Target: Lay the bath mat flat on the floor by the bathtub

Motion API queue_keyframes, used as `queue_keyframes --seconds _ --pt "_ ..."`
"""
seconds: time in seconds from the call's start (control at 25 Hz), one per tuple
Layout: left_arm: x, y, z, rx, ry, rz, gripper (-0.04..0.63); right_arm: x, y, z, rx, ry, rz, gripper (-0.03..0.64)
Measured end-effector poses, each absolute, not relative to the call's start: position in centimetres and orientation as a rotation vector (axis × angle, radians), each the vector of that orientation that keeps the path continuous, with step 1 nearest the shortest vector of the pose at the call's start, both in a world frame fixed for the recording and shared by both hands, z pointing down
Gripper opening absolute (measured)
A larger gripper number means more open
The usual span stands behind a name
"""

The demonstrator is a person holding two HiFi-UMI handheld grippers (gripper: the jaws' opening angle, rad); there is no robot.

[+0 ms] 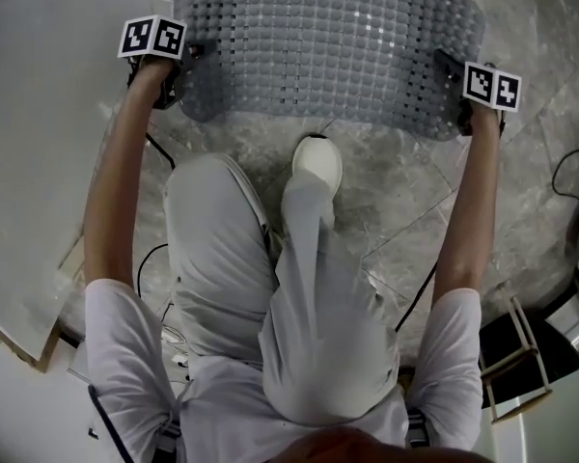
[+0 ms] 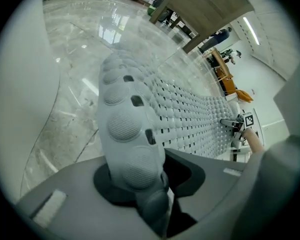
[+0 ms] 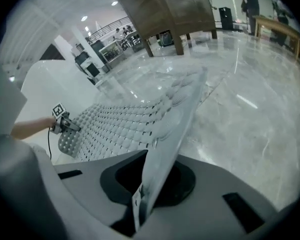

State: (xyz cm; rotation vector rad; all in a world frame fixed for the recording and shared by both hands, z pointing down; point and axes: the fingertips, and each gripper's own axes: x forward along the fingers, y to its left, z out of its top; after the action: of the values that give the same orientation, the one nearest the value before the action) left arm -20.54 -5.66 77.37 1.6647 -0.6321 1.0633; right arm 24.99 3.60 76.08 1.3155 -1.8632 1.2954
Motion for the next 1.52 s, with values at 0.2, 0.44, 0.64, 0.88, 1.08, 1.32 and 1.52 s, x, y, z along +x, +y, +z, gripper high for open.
queue_keyframes --seconds 0.2,0.44,0.64,0.88,1.08,1.32,1.52 --pt "-23.1 -6.7 78.1 1.672 -0.684 1.126 0.157 27.7 4.2 77.9 1.355 -1.919 1.492 0.077" --pt "-25.0 -6.1 77.9 1.688 -0.686 1.235 0.177 32.1 5.9 79.0 1.425 -1.894 1.573 0.129" --pt "-26.7 -6.6 77.7 1.712 -0.732 1.34 0.19 35.1 7.0 79.3 1.499 -1.852 1.57 0.133" --pt "-27.0 -7.0 76.1 1.785 -0.753 1.447 0.19 37.6 7.8 78.3 1.577 -1.831 1.503 0.126" --pt "-29.9 -8.5 74.4 1.835 -0.874 1.494 0.082 37.6 8.0 77.1 1.609 -1.848 1.478 0.12" --pt "-31.9 -10.0 73.1 1.829 -0.987 1.37 0.046 36.5 7.7 76.2 1.608 -1.873 1.368 0.114" --pt "-31.0 -10.4 72.8 1.886 -1.069 1.307 0.034 33.1 7.3 75.4 1.557 -1.868 1.09 0.097"
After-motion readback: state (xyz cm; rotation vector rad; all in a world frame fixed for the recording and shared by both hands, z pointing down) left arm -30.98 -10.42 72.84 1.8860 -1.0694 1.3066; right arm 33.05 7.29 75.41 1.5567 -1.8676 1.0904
